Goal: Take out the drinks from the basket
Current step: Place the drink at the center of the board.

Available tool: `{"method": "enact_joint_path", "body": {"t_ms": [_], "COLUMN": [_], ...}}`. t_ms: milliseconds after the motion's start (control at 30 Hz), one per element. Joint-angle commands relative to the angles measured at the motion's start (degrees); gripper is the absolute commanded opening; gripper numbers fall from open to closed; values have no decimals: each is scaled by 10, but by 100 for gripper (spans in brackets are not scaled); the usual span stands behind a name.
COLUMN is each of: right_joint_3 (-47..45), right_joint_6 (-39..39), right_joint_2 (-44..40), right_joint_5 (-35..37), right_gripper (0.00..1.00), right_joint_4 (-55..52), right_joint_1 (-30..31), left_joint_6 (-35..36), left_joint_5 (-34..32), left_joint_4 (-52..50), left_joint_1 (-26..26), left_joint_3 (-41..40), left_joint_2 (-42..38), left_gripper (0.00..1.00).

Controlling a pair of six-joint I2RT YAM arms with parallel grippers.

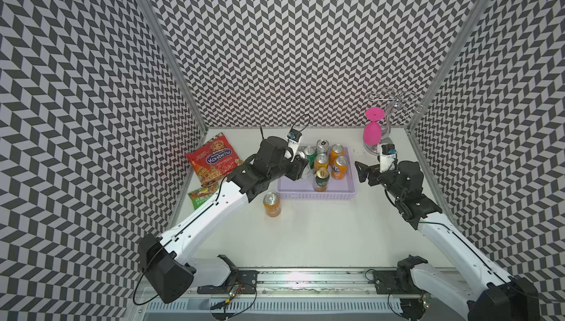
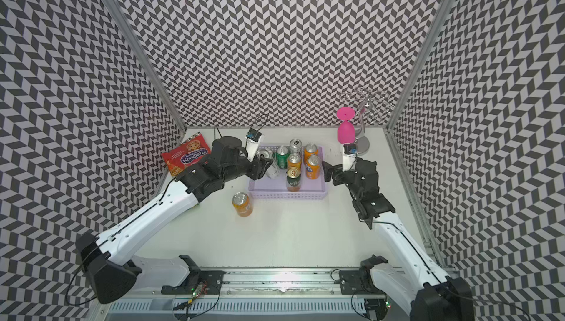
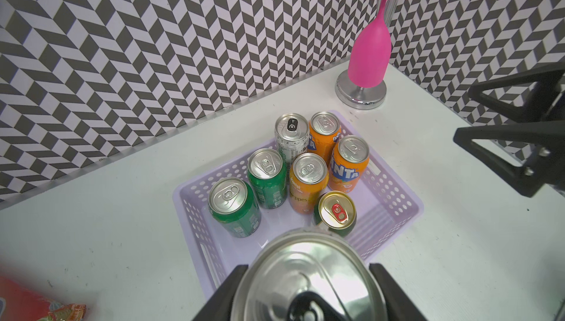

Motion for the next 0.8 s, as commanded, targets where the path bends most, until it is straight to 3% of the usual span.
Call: {"method": "enact_joint_path", "body": {"t_ms": [0,267,767], "right_joint_3": [-3,-3,-4], "right_joint_6": [-1,0,0], "right_joint_2": [-2,-3,-8], "right_joint_5": [-6,-8,-6], "right_gripper": [99,100,99], "right_joint_4": [24,24,22], "right_joint_1": [-4,-4,-4], "left_joint_6": [-26,-58,-57], "left_joint_5": [5,-39,-56], "left_joint_4": [15,-17,18], "left_joint_1": [-12,-55,-88], "left_joint_3": [-3,-30,-122], "left_joint_2": [-47,-92,-84], "left_gripper": [45,44,46]}}
